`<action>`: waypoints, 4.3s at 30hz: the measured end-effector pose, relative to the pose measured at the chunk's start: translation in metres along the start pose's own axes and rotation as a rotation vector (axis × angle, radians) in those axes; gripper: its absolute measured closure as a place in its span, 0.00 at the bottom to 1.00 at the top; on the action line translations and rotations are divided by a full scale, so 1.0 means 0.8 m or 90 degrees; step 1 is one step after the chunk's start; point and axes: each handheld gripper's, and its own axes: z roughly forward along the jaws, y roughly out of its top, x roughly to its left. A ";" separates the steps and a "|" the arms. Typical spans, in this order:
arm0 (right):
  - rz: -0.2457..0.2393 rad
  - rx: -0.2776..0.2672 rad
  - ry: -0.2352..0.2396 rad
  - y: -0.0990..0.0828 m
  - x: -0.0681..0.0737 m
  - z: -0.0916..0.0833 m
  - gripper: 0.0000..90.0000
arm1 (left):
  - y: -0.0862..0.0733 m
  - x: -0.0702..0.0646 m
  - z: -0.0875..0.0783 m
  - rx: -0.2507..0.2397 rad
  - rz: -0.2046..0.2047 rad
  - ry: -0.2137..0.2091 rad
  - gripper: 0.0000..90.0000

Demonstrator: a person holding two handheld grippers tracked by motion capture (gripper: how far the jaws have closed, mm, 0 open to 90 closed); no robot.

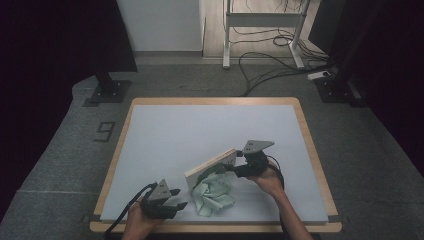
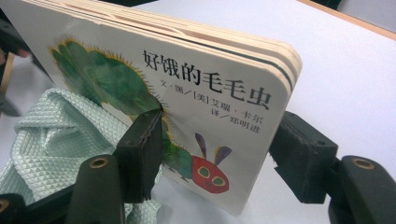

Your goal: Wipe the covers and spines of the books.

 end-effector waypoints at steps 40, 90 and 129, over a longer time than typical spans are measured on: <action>0.004 -0.003 -0.009 0.000 0.003 0.001 0.40 | 0.044 -0.032 0.077 0.015 0.074 0.018 0.50; 0.003 -0.032 -0.015 -0.009 0.004 -0.003 0.44 | 0.003 0.036 0.014 -0.005 -0.017 0.019 0.87; 0.002 -0.045 -0.018 -0.014 0.006 -0.005 0.46 | 0.013 0.036 0.024 0.049 0.012 0.001 0.86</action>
